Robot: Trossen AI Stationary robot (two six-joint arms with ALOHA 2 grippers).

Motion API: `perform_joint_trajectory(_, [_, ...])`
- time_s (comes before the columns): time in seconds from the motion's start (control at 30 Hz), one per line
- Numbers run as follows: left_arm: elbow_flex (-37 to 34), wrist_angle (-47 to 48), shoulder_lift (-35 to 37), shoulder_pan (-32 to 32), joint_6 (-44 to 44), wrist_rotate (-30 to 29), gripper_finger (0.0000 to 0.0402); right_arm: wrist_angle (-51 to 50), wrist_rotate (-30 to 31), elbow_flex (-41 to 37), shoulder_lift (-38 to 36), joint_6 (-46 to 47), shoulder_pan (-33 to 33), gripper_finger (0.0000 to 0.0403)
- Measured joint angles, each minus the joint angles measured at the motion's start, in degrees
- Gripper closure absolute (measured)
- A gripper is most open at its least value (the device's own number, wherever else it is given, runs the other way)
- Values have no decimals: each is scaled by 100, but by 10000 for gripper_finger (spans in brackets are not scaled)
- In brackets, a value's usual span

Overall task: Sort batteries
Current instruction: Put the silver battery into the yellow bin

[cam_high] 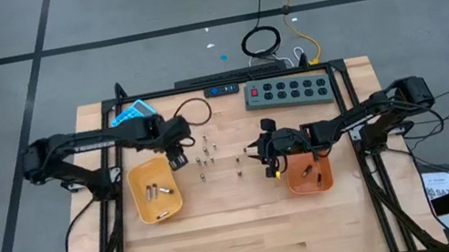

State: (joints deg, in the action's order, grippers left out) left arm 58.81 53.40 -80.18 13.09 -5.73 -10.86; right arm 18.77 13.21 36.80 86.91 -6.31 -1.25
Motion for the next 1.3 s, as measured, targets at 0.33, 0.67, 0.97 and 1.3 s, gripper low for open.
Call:
perform_joint_trajectory(0.33, [-4,-419,-777,839,613,503,224,-51,-2,0,0,-63,1,268])
perform_joint_trajectory(0.67, [-17,-514,-1279,1101,805,1091,224,-128,-2,0,0,-85,0,268])
perform_joint_trajectory(0.97, [-391,-972,-1417,1172,790,1217,224,-140,-2,0,-1,-85,1,268])
perform_joint_trajectory(1.3, [-575,-1221,-1423,1171,757,1278,242,-134,-1,0,-1,-82,2,268])
